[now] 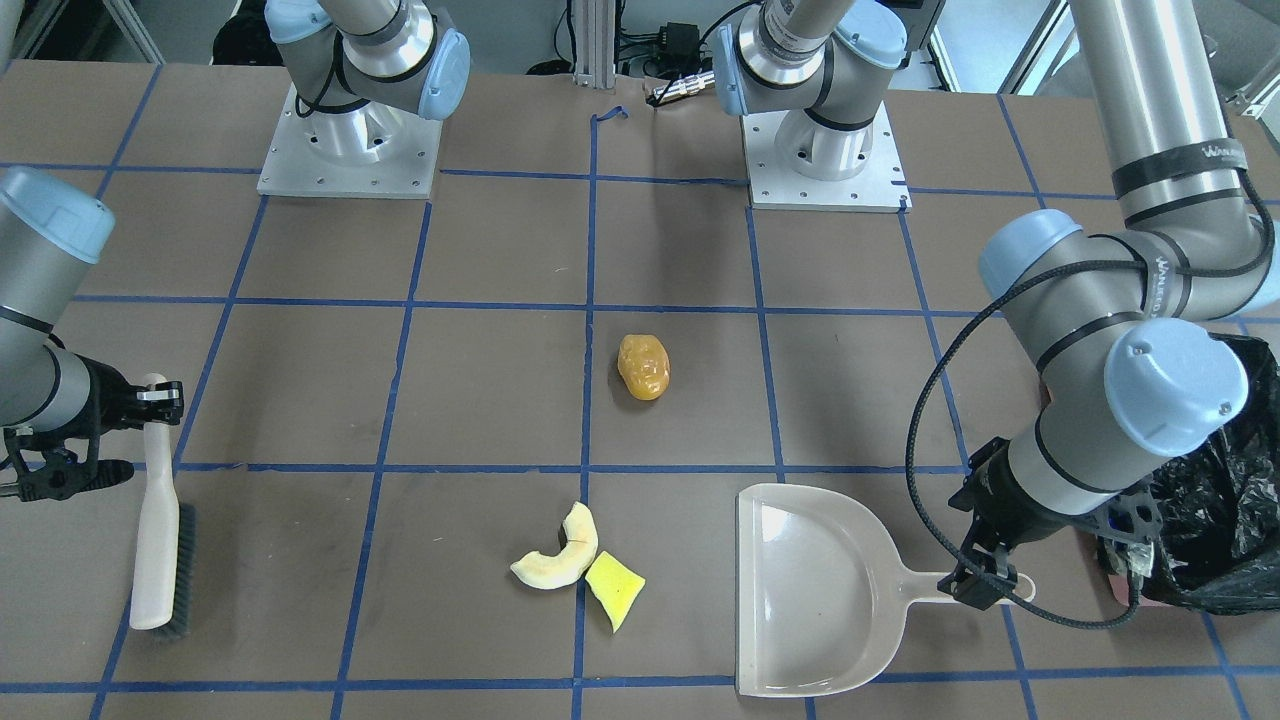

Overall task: Sweep and dump trash into bin
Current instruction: 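Lift the white brush with the right gripper and carry it toward the dustpan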

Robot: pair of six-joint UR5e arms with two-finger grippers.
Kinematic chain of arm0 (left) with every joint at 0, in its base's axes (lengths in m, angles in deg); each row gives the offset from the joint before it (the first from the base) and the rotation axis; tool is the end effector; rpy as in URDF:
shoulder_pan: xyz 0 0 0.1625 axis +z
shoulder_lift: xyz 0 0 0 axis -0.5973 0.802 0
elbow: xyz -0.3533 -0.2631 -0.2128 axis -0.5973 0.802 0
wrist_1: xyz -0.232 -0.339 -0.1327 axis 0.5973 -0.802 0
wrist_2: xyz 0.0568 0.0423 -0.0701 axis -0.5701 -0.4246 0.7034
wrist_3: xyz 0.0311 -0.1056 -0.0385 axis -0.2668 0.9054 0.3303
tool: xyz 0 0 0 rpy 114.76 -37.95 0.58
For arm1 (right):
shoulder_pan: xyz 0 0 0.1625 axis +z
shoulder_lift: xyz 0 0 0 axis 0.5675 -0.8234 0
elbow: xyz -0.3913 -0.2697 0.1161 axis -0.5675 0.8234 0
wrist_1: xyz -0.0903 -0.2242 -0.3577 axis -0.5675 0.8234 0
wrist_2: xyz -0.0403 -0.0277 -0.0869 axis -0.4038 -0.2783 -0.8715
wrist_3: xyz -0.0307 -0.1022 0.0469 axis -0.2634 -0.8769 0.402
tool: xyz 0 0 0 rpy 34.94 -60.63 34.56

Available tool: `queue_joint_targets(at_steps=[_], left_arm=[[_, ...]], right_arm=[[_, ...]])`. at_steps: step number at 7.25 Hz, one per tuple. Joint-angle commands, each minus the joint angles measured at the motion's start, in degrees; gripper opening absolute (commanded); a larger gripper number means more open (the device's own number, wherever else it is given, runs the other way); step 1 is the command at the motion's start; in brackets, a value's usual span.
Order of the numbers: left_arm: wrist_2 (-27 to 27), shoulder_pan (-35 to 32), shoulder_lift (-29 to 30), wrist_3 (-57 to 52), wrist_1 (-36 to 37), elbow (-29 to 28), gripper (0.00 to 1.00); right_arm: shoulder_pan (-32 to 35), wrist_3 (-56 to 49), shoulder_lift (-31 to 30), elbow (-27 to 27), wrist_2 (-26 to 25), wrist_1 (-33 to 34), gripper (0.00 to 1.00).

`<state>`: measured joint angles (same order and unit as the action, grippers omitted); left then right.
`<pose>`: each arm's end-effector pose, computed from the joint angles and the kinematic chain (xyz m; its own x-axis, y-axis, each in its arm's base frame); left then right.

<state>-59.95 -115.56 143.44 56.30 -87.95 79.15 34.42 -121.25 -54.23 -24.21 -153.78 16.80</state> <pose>0.0018 -0.7252 0.3227 -0.3656 -0.9262 0.0921 -0.9304 0.3663 -0.0100 -0.1094 -0.6075 0.2714 -0.9805 -0.1964 0.0019 -0.1880 0.9413 0.2804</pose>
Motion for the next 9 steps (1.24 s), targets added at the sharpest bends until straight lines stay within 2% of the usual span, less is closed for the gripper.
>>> queue_joint_targets(at_steps=[1,4,7,8,9], left_arm=[[-0.2,0.0,2.4,0.7,3.1,0.0,1.00],[0.0,2.2,4.2,0.7,5.6,0.0,0.99],[0.1,2.2,6.8,0.7,7.4,-2.9,0.98],[0.1,2.2,7.5,0.8,7.4,-3.1,0.82],[0.2,2.2,7.8,0.8,7.5,-3.2,0.57]], right_arm=[[1.7,8.6,-3.6,0.3,0.7,-3.6,0.17],[15.1,28.3,-6.4,0.3,2.1,-8.9,0.17],[28.7,50.8,-5.8,0.3,6.5,-8.7,0.17],[31.6,56.9,-5.1,0.3,8.4,-8.6,0.17],[33.7,60.6,-3.3,0.3,11.1,-8.3,0.16]])
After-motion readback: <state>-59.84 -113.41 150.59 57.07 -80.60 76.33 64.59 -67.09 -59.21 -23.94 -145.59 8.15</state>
